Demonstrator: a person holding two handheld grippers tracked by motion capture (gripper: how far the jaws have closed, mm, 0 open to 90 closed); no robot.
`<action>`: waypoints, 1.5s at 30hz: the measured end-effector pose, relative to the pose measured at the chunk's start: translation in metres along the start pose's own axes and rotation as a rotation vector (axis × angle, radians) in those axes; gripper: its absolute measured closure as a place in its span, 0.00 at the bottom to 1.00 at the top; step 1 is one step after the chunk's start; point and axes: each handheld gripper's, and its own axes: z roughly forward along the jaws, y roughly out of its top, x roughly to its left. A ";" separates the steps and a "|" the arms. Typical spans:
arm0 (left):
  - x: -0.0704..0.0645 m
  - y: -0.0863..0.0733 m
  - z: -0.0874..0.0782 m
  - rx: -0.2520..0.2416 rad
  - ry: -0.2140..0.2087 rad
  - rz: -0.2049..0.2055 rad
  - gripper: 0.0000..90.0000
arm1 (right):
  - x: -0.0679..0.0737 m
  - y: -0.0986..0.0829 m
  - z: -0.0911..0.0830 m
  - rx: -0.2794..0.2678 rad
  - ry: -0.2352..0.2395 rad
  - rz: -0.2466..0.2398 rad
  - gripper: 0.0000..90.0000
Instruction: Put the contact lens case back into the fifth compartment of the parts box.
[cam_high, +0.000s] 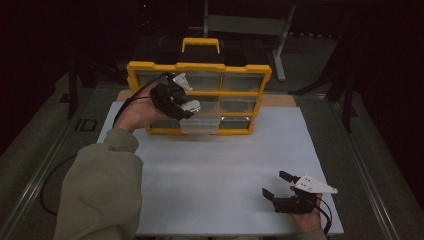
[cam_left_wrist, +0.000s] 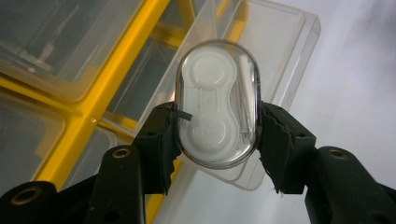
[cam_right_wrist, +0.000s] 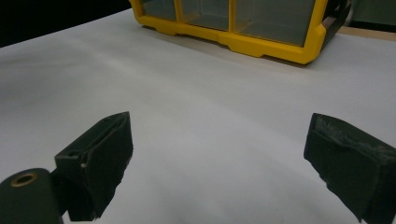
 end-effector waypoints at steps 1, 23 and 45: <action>0.000 0.000 0.000 -0.001 -0.013 -0.005 0.54 | 0.000 0.000 0.000 0.000 0.000 0.000 0.09; -0.008 -0.064 -0.021 -0.152 0.084 -0.167 0.00 | 0.001 0.001 -0.001 -0.006 -0.003 0.000 0.09; -0.077 -0.183 0.014 -0.355 0.233 -0.349 0.00 | 0.003 0.002 0.001 -0.020 -0.009 -0.006 0.09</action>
